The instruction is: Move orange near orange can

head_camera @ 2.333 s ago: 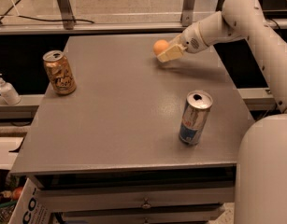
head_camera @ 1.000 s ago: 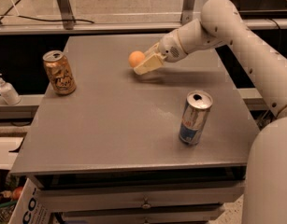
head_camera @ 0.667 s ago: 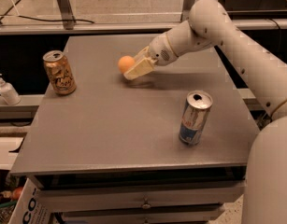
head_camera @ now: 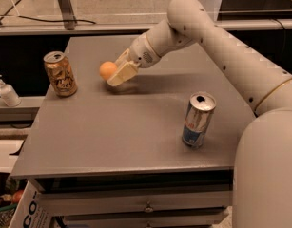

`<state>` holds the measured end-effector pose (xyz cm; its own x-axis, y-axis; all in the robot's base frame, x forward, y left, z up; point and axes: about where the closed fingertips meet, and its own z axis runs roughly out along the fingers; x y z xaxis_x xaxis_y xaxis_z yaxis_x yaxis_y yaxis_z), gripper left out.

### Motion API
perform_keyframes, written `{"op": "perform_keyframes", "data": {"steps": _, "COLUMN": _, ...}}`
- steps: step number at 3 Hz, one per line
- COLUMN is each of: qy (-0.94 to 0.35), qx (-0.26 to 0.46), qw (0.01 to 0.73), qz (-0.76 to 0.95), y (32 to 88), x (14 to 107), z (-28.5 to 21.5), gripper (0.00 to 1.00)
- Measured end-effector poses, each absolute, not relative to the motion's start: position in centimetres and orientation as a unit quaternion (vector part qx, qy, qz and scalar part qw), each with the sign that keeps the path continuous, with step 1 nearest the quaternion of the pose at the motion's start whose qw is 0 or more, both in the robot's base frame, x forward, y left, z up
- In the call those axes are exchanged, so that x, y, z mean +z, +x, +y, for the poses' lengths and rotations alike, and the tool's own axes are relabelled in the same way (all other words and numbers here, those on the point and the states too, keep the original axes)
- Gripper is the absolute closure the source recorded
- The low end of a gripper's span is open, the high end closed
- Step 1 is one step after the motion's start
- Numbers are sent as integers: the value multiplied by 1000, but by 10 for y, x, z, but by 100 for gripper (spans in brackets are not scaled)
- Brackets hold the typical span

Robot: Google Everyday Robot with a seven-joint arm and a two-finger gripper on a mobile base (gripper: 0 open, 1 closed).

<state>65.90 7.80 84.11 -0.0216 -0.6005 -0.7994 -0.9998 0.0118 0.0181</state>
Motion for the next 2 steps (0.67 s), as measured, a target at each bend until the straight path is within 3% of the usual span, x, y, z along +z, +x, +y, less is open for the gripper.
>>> {"op": "perform_keyframes", "data": {"steps": 2, "qy": -664, "qx": 300, "qw": 294, "qz": 618, "y": 651, "x": 833, "z": 110, "gripper": 100}}
